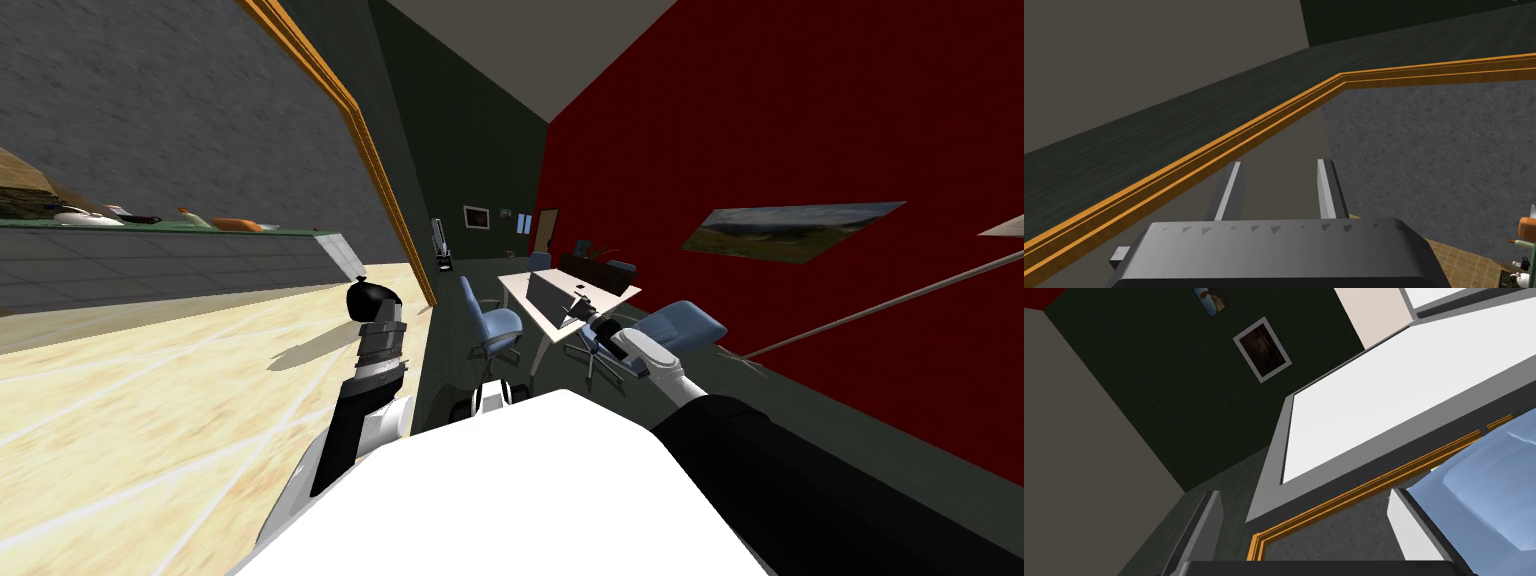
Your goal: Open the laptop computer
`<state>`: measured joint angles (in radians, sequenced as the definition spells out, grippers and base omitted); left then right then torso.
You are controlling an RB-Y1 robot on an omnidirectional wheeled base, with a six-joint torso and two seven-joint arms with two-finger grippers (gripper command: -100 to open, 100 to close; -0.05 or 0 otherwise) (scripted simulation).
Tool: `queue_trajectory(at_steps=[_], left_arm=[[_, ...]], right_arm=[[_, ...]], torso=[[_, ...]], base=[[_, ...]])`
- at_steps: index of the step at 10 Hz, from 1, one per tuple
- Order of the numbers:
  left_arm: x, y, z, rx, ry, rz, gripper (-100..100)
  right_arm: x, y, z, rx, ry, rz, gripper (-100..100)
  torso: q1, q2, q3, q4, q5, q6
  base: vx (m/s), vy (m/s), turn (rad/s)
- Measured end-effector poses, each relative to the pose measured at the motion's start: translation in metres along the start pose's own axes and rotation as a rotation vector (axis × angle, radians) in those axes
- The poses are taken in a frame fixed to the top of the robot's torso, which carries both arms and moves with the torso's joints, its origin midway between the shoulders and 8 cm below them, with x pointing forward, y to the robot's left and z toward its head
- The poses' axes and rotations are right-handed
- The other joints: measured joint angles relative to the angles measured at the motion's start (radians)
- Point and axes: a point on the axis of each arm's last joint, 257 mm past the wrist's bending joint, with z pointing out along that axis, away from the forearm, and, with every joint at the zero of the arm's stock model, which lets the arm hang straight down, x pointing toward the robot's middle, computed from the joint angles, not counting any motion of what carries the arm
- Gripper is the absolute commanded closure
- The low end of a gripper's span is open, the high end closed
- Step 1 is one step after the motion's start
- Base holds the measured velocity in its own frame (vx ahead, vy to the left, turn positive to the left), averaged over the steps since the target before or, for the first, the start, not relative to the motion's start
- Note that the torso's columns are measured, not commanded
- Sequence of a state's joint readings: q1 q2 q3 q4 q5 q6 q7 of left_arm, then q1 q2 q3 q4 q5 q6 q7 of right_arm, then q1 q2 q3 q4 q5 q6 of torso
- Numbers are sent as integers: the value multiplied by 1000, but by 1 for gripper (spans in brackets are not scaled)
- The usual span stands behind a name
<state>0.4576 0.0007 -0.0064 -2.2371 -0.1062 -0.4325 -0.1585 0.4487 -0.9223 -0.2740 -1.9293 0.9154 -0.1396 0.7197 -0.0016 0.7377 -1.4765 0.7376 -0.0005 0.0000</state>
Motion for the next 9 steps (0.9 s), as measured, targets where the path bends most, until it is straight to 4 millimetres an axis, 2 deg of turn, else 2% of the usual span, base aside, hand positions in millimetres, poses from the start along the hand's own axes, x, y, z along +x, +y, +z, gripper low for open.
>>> queue_trajectory(at_steps=[2, 6, 9], left_arm=[[0, 0, 0, 0, 0, 0, 0], [0, 0, 0, 0, 0, 0, 0], [0, 0, 0, 0, 0, 0, 0]], right_arm=[[2, -8, 2, 8, 0, 29, 100], [9, -11, 6, -15, 4, 160, 100], [22, -16, 6, -28, 17, 279, 100]], torso=[[-4, 0, 1, -4, -5, -1], [-9, -5, -2, -5, -7, 3], [-9, -4, -2, -4, -6, 4]], base=[[1, -54, 48], [-10, -60, 33], [-4, -60, 32]])
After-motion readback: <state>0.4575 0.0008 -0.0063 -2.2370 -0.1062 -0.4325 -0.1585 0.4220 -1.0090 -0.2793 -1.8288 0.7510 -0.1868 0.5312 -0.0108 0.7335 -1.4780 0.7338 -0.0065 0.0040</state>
